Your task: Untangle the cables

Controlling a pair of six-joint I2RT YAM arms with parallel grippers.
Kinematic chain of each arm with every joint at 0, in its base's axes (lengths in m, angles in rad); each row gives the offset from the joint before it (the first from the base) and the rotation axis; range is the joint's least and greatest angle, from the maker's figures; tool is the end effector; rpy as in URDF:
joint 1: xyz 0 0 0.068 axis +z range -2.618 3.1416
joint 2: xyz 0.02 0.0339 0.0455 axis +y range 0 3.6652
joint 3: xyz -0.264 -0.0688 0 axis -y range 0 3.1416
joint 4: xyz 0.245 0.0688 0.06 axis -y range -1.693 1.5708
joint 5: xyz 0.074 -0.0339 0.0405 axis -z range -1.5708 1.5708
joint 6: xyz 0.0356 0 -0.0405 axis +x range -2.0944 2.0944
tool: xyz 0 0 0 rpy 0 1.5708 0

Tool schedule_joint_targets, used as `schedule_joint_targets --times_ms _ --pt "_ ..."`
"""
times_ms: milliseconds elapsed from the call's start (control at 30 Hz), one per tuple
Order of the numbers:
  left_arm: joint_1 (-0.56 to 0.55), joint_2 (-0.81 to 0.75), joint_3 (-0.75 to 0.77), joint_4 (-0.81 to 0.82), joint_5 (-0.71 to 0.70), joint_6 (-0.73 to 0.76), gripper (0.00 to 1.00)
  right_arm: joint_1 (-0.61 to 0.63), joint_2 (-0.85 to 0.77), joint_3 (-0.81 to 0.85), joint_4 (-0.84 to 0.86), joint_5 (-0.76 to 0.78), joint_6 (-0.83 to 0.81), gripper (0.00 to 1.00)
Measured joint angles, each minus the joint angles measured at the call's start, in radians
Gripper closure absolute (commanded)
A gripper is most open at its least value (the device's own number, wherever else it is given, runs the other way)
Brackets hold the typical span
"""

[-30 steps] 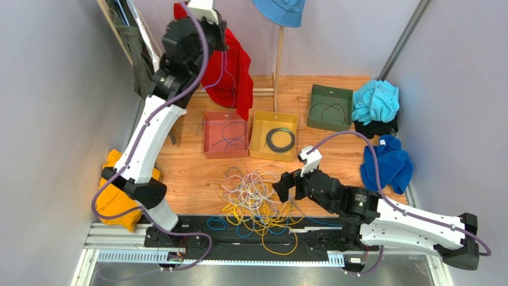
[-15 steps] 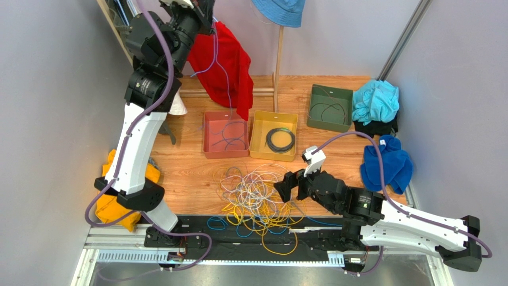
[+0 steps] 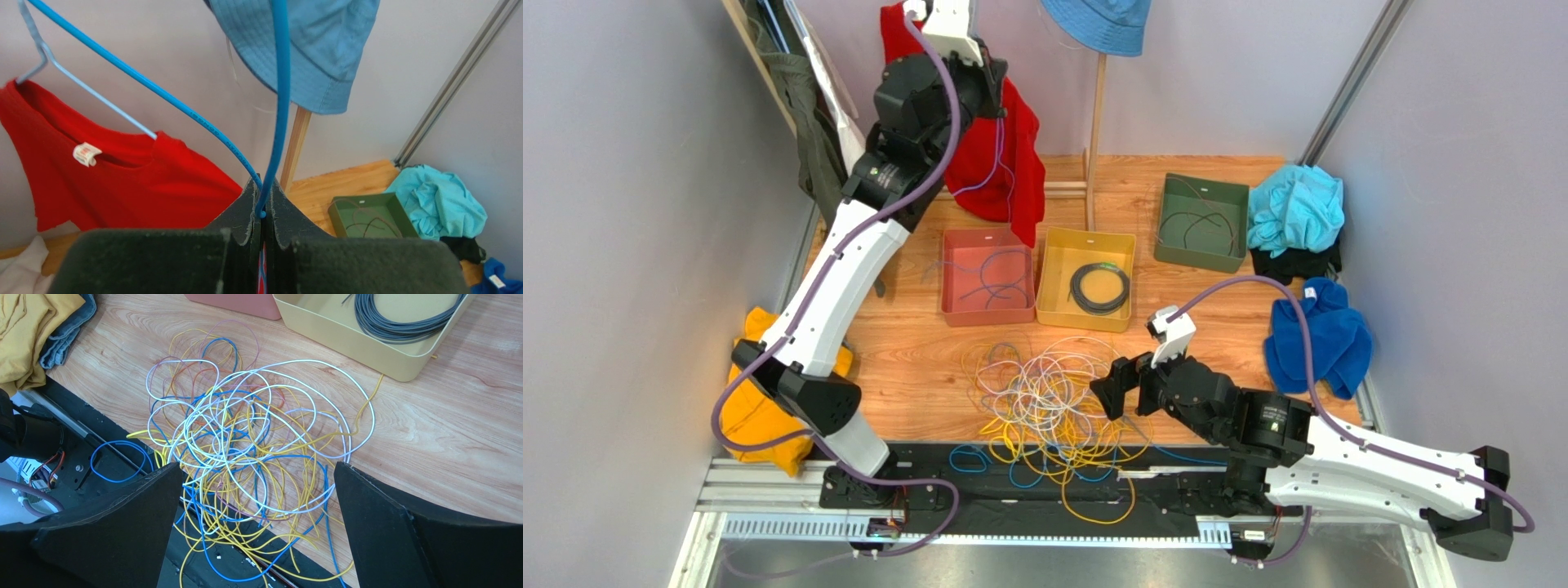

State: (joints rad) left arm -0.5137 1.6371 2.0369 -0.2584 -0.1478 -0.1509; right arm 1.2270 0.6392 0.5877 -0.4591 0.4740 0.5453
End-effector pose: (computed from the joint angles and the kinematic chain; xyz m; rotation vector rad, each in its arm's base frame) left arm 0.3056 -0.1664 0.5429 0.1390 1.4390 -0.4407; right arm 0.0652 0.1339 0.2667 -0.4132 2.0362 0.6197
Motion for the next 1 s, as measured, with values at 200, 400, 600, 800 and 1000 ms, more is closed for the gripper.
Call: schedule_joint_targets --times_ms 200,400,600,800,1000 --pt "0.013 -0.049 -0.250 0.100 -0.022 -0.026 1.00 0.000 0.001 -0.003 0.000 0.002 0.004 0.00" --pt "0.024 -0.171 -0.601 0.164 -0.083 -0.083 1.00 0.000 -0.010 -0.031 0.001 0.007 0.005 0.00" --pt "0.024 -0.237 -0.827 0.229 -0.138 -0.156 1.00 0.000 -0.044 -0.053 -0.001 0.007 0.010 0.00" --pt "0.024 -0.176 -0.880 0.210 -0.206 -0.229 1.00 0.000 -0.068 -0.067 0.000 0.007 0.021 0.00" --pt "0.040 -0.096 -0.880 0.130 -0.277 -0.272 1.00 0.000 -0.069 -0.068 0.000 0.007 0.027 0.00"
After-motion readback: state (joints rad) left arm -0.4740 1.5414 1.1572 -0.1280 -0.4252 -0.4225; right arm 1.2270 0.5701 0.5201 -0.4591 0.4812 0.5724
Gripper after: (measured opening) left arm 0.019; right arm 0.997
